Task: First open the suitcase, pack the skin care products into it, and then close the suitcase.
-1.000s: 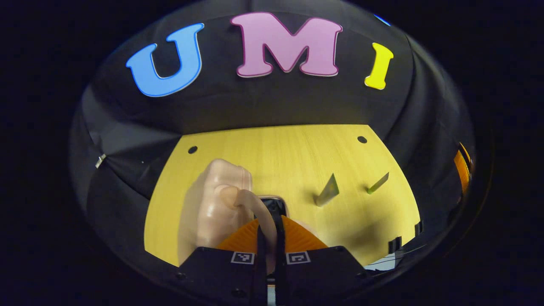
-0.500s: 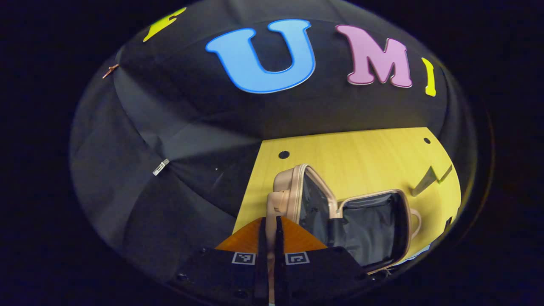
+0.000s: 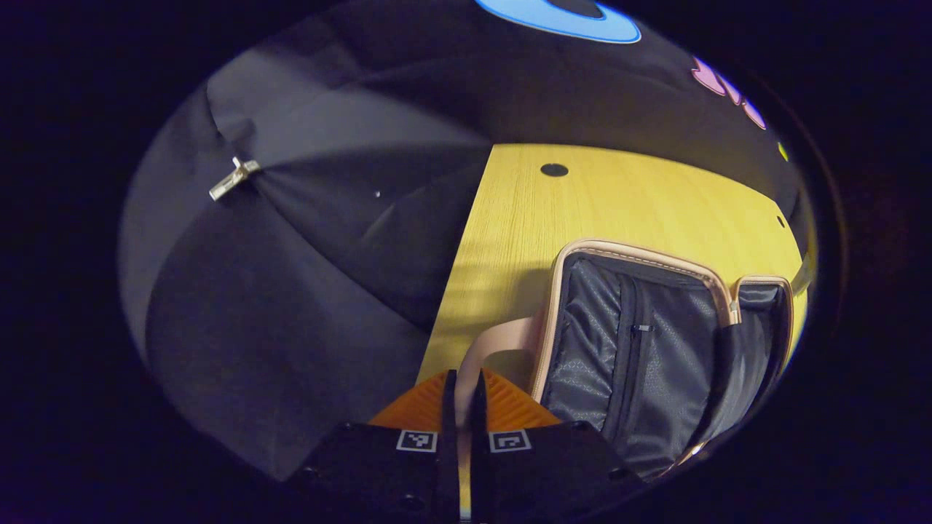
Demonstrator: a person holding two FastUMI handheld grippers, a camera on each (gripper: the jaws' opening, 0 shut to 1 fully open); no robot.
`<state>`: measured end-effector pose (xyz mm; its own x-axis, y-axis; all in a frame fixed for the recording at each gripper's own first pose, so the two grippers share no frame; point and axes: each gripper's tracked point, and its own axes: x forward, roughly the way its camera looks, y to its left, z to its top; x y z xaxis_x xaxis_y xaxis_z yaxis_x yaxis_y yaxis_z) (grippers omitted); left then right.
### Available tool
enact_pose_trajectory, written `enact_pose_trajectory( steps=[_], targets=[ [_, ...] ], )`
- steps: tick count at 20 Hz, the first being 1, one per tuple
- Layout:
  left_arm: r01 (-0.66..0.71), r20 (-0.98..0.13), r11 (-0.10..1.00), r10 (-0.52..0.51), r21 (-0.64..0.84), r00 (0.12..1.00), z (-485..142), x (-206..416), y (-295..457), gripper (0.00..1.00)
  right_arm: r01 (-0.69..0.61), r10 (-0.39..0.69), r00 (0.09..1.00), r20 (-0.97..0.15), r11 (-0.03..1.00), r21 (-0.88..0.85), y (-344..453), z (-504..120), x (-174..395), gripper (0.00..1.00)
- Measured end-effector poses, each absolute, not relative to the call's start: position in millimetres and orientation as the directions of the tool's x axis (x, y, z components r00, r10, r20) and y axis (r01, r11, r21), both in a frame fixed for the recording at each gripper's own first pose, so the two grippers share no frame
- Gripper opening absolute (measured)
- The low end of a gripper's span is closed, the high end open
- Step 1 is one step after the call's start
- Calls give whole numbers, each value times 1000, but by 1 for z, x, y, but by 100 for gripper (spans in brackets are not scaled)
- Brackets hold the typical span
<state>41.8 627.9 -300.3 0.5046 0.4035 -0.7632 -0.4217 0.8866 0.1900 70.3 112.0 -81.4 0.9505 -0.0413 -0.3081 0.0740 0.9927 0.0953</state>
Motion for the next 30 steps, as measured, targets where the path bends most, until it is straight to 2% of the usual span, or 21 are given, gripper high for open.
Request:
enact_pose_trajectory(
  steps=[2,4,6,9,11,14,17,18,20,23,24,27,30],
  targets=[
    [-428,-764,889,388,162,515,-309,42,633,11,101,-70,950,-305,991,87,107,-76,71,96],
    [-454,-748,878,402,151,528,-301,39,643,18,130,-100,948,-302,988,81,102,-74,70,96],
    [-463,-707,877,407,126,579,-283,41,640,58,157,-131,946,-295,985,69,95,-74,70,96],
    [-444,-539,884,449,148,713,-211,52,627,100,171,-153,947,-283,984,41,86,-75,67,96],
    [-395,-413,907,418,144,809,-153,61,587,99,179,-164,951,-261,983,33,79,-72,67,96],
    [-218,-259,973,231,79,938,-86,88,482,96,200,-188,955,-228,979,33,69,-65,70,96],
    [-27,-184,1000,30,15,982,-43,102,353,96,197,-184,964,-194,979,48,68,-58,72,96],
    [61,-185,998,-62,-12,981,-36,105,304,96,188,-177,967,-183,981,45,66,-56,74,96],
    [176,-161,984,-177,-17,971,-23,106,225,96,164,-155,973,-172,986,38,63,-56,75,96],
    [317,-192,949,-312,-7,930,-45,107,127,96,128,-123,980,-154,992,21,53,-57,75,96],
    [341,-242,940,-336,-22,910,-68,111,93,96,125,-121,980,-156,992,13,48,-62,76,96],
    [331,-405,943,-318,-39,857,-159,130,36,97,85,-73,980,-184,995,57,44,-75,78,96],
    [254,-544,966,-241,-54,804,-230,158,20,97,64,-49,977,-207,996,67,26,-98,79,96]
  ],
)
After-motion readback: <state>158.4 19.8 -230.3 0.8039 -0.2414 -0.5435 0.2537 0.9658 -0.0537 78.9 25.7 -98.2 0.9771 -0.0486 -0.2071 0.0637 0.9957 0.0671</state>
